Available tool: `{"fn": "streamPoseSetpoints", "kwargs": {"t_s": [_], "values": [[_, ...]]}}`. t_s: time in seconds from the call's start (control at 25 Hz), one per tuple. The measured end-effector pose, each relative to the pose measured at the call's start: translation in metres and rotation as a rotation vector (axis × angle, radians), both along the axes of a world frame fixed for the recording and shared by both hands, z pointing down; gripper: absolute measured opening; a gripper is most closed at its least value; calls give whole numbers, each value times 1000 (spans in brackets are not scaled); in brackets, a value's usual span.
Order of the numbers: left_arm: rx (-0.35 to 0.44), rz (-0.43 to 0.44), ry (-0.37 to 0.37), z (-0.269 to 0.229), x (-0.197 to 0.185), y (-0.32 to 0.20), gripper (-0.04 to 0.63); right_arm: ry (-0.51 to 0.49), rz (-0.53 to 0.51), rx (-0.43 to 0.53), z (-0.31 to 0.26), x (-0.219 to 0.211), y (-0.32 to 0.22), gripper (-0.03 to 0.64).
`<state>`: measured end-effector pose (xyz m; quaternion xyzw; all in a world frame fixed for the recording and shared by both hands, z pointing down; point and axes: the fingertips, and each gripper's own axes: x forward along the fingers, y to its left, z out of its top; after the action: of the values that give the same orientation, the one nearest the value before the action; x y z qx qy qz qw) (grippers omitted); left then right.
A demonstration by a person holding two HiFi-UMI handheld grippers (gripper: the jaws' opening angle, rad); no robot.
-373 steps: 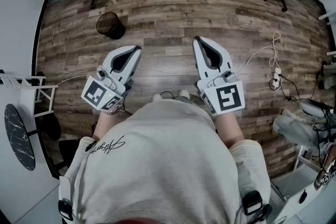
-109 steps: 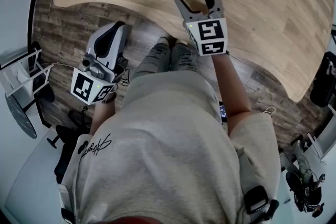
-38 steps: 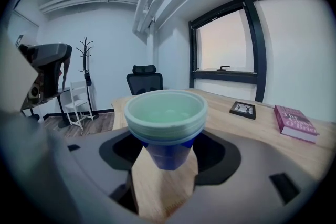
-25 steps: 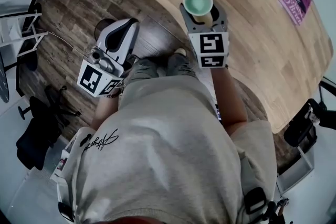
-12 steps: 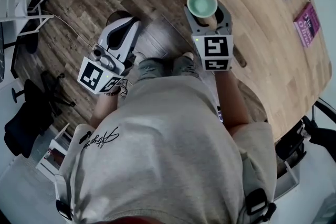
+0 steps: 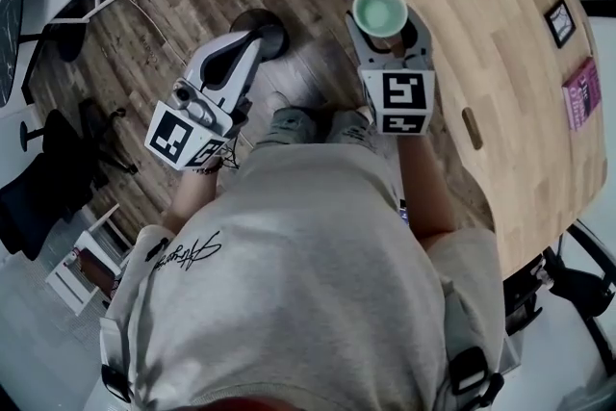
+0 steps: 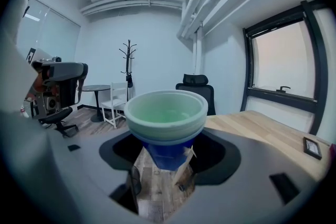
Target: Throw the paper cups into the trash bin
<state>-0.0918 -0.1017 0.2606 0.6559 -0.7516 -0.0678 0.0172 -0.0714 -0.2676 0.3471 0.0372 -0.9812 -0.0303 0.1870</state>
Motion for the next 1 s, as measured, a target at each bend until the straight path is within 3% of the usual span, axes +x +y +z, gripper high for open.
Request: {"fn": "streamPoseSetpoints", "kwargs": {"t_s": [0.48,1.0], "values": [[27,-115,-24,-6,-55,86,3,-25,-120,12,-10,-70,90,290],[5,-173,-16,4,-100,161,3,-32,-213,-25,-7,-129,180,290]]}}
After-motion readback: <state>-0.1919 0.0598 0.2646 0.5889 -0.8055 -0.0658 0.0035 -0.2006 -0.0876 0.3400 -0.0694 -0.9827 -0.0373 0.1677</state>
